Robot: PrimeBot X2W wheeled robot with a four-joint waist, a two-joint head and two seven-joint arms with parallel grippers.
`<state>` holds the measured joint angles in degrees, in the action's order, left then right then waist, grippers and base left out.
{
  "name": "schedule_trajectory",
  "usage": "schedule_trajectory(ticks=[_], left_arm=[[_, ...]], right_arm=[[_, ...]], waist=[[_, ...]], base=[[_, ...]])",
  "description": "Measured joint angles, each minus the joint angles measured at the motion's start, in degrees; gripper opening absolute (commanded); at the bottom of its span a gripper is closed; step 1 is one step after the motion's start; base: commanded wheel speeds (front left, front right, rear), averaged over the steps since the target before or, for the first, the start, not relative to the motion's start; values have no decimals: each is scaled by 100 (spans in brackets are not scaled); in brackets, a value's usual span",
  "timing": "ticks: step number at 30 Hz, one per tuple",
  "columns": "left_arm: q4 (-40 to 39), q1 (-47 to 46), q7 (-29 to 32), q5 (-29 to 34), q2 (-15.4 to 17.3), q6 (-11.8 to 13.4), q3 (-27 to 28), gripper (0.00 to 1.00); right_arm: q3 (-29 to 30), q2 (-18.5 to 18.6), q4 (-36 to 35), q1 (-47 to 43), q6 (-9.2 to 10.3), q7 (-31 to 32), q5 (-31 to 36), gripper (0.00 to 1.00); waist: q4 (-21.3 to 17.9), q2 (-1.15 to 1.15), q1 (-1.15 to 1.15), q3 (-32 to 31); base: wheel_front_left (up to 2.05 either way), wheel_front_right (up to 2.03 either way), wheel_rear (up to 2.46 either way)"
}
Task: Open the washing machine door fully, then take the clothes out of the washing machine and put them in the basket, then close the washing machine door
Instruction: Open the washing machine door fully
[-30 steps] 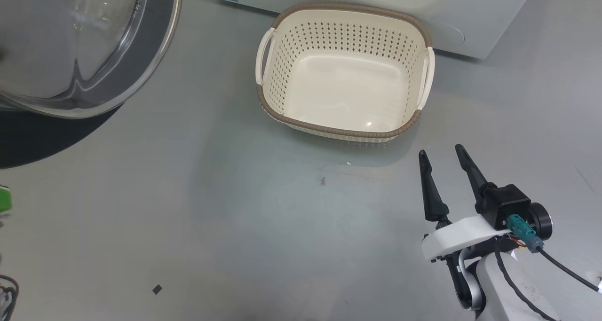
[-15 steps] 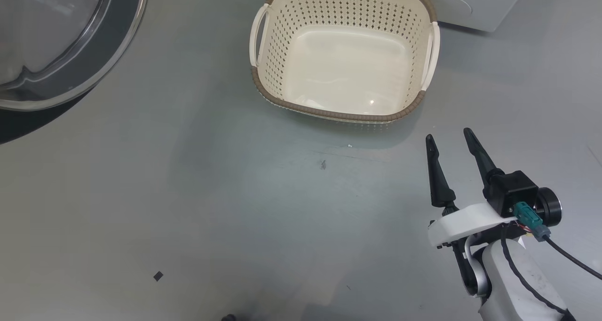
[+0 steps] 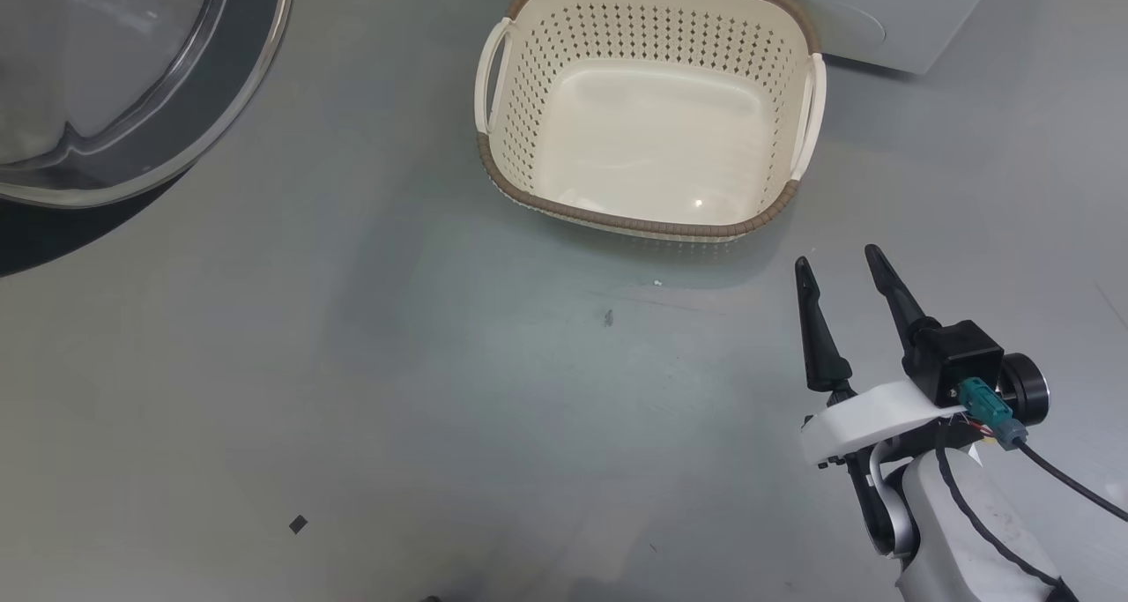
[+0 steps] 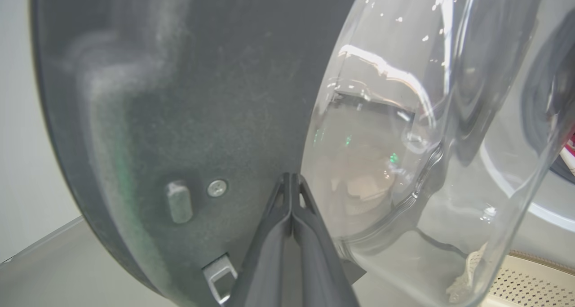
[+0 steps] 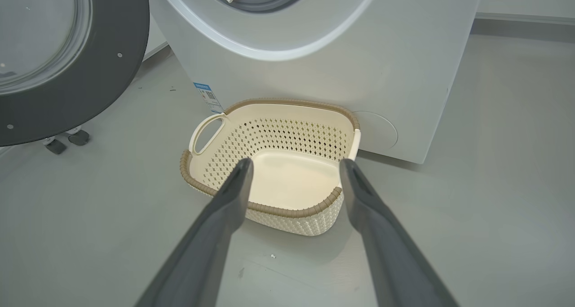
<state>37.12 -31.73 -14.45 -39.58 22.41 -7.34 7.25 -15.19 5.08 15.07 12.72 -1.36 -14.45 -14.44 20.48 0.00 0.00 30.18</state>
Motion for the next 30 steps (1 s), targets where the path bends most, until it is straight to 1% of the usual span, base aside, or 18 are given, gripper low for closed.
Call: schedule_trajectory(ticks=[7,11,17,20,25,30], left_arm=[[-289,9,0,241,-155,0,-310,0],[-483,103,0,291,-219,0,-449,0],[-722,528,1,409,-397,0,-749,0],[-868,755,0,573,-420,0,-925,0],[-1176,1088,0,691,-514,-1,-1218,0],[-1369,1427,1,728,-610,-1,-1361,0]], right_arm=[[25,-4,79,5,-11,1,-16,100],[40,-14,148,5,-60,1,-70,100],[70,-71,220,-10,-105,0,-207,100],[142,-94,203,-49,-111,1,-300,100],[394,-148,-1,-151,-111,0,-626,100],[401,-160,-54,-277,-160,0,-667,100]], waist=[[-7,0,0,-211],[-26,0,0,-383],[-86,0,0,-707],[-128,0,0,-887],[-220,0,0,-1197],[-339,0,-1,-1509]], base=[[0,0,0],[0,0,0],[0,0,0],[0,0,0],[0,0,0],[0,0,0]])
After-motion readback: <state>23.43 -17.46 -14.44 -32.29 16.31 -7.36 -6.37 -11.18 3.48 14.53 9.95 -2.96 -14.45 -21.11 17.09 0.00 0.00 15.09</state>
